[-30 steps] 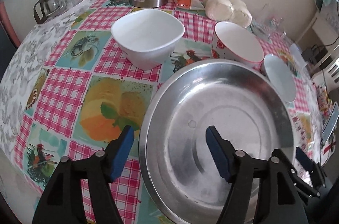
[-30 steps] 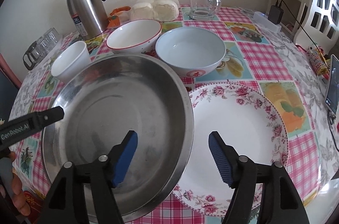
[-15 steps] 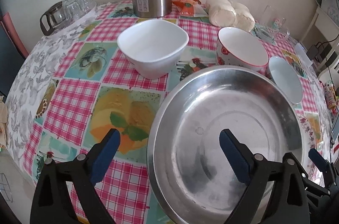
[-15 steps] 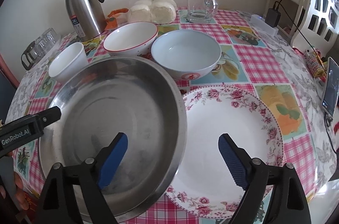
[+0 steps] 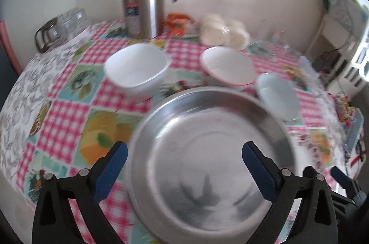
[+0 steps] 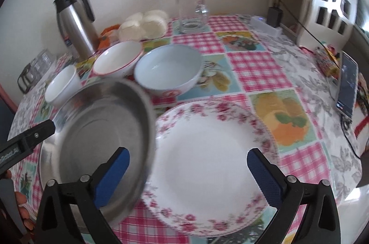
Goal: Organize plates and bowls
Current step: 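Move the left gripper to the pink floral plate rim and close on it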
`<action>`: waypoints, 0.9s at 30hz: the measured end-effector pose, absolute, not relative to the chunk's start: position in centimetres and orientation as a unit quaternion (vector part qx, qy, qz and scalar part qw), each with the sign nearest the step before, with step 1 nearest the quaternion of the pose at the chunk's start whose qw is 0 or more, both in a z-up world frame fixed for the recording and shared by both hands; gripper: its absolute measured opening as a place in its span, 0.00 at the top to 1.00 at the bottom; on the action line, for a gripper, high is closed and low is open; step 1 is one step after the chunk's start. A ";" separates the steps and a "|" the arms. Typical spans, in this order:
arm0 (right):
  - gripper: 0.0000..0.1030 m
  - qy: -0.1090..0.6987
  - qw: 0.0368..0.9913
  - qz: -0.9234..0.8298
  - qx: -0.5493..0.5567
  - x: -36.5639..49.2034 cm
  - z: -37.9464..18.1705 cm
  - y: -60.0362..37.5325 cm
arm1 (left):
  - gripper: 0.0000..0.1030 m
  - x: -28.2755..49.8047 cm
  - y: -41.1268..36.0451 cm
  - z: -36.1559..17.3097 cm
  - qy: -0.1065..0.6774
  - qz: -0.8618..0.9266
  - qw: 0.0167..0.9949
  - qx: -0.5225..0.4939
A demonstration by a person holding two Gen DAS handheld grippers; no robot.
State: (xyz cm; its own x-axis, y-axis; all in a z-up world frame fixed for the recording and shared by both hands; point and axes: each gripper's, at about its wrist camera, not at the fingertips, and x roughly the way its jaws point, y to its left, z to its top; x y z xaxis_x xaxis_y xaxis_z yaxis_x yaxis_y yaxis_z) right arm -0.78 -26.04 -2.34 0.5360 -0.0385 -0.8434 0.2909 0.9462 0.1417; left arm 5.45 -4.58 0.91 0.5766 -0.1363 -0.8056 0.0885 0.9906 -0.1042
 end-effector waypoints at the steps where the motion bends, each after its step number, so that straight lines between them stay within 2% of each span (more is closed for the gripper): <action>1: 0.00 0.471 0.865 -0.100 0.142 -1.0 -2.3 -26.8 | 0.03 5.3 -5.1 1.1 0.452 -0.068 0.889 -0.024; 12: 0.00 0.478 0.830 -0.167 0.234 -4.2 -4.0 -34.7 | 0.03 2.6 -11.8 2.4 0.444 -0.127 0.887 0.016; 22: 0.01 0.504 0.810 -0.183 0.239 -5.6 -5.5 -36.9 | 0.03 -0.2 -17.0 1.8 0.458 -0.191 0.866 0.059; 25: 0.13 0.516 0.799 -0.179 0.253 -5.6 -6.3 -37.0 | 0.03 -0.8 -18.0 1.6 0.457 -0.209 0.862 0.074; 27: 0.26 0.521 0.795 -0.174 0.258 -5.5 -6.5 -37.0 | 0.03 -0.8 -18.2 1.3 0.459 -0.213 0.859 0.075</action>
